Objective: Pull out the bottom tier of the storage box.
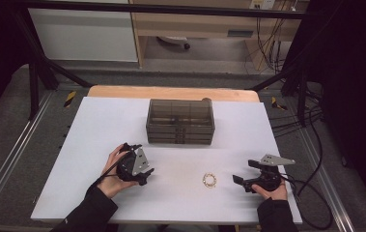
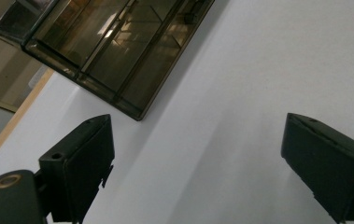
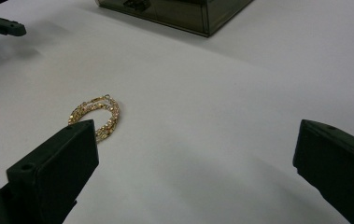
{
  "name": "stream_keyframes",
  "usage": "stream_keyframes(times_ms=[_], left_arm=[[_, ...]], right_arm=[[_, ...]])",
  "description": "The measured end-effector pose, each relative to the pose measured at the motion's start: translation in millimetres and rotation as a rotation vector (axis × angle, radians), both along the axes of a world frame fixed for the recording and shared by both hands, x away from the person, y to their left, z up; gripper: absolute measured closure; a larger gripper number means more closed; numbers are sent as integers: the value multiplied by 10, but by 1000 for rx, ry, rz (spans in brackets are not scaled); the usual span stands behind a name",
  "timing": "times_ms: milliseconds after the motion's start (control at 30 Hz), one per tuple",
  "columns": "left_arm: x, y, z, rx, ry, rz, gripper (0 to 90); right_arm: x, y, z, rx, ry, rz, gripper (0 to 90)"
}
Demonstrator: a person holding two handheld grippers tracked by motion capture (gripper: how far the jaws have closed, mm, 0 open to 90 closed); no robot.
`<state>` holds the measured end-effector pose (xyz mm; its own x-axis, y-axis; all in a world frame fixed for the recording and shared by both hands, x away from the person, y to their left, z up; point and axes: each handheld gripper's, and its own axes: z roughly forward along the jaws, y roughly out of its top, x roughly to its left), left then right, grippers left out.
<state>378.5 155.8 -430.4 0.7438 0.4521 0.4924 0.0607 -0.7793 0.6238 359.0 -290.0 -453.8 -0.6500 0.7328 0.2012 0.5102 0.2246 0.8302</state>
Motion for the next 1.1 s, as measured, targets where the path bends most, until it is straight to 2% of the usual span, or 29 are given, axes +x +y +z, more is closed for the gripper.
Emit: stream_keyframes(times_ms=[500, 633, 667, 700, 800, 1000, 1100], left_arm=[[37, -252, -46, 88, -91, -41, 107], [49, -337, -78, 131, -137, -51, 117], [49, -337, -78, 131, -137, -51, 118], [59, -368, -92, 156, -154, -52, 119], [71, -395, -107, 170, -166, -54, 120], [104, -470, -147, 224, -212, -60, 125], [117, -510, -167, 235, -228, -67, 133]], right_arm=[[-1, -3, 2, -2, -2, -1, 7], [-1, -3, 3, -2, -1, -2, 6], [-1, -3, 3, -2, -1, -2, 6], [-1, -2, 3, -1, -1, -2, 6], [0, -2, 2, -2, 0, -2, 7], [1, -2, 1, -3, 0, -3, 7], [1, -2, 1, -4, -1, -2, 6]])
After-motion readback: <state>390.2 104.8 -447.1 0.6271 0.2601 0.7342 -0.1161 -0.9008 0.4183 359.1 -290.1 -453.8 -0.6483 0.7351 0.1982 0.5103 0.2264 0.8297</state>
